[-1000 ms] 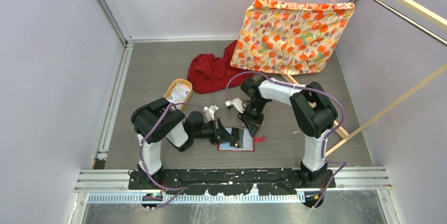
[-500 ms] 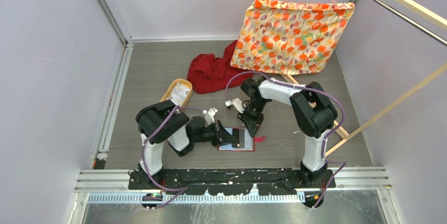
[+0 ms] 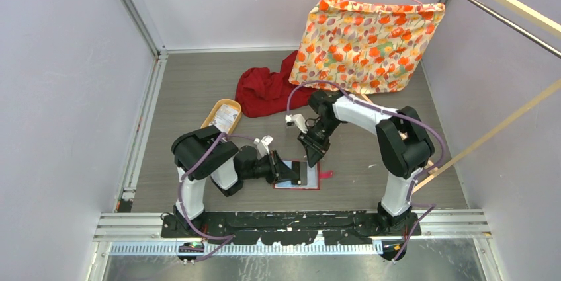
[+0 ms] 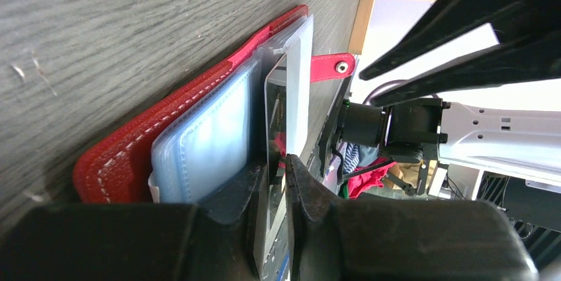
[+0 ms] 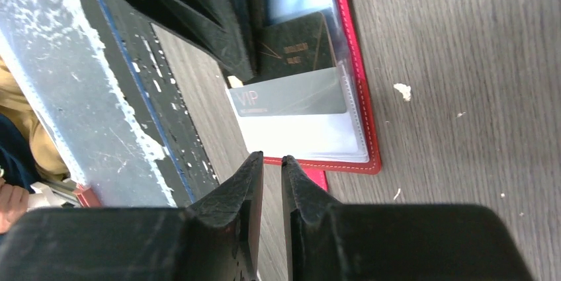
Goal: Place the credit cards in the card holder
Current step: Insert the credit card into the card holder.
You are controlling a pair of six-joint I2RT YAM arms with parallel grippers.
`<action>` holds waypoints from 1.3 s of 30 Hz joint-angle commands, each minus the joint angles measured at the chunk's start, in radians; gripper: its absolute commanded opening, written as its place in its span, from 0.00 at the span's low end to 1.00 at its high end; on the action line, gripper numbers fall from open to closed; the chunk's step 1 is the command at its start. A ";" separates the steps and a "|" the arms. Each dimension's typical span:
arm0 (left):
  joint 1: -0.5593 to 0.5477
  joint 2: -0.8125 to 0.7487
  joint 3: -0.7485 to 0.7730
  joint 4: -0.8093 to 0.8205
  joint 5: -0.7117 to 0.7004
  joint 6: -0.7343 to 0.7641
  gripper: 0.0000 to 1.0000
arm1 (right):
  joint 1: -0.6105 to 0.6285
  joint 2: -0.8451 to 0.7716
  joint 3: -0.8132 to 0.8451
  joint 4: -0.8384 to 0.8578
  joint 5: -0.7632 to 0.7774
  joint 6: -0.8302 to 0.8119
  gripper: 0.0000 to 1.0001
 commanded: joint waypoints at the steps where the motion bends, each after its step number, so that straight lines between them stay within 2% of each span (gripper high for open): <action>1: -0.005 0.024 0.003 0.007 -0.034 0.026 0.19 | -0.015 -0.092 0.007 0.008 -0.115 -0.029 0.22; 6: -0.005 0.036 0.005 0.021 -0.032 0.028 0.22 | -0.026 -0.154 -0.038 0.090 -0.159 -0.007 0.24; 10: -0.005 0.049 0.004 0.038 -0.035 0.027 0.25 | -0.040 -0.153 -0.070 0.238 -0.162 0.154 0.28; 20: -0.005 0.049 0.000 0.052 -0.041 0.026 0.27 | -0.054 -0.058 -0.091 0.385 -0.136 0.410 0.27; 31: -0.005 0.047 0.001 0.054 -0.039 0.024 0.27 | -0.043 0.045 -0.032 0.248 -0.128 0.321 0.18; 39: -0.005 0.034 -0.002 0.054 -0.041 0.025 0.27 | -0.013 0.054 -0.018 0.232 -0.117 0.304 0.18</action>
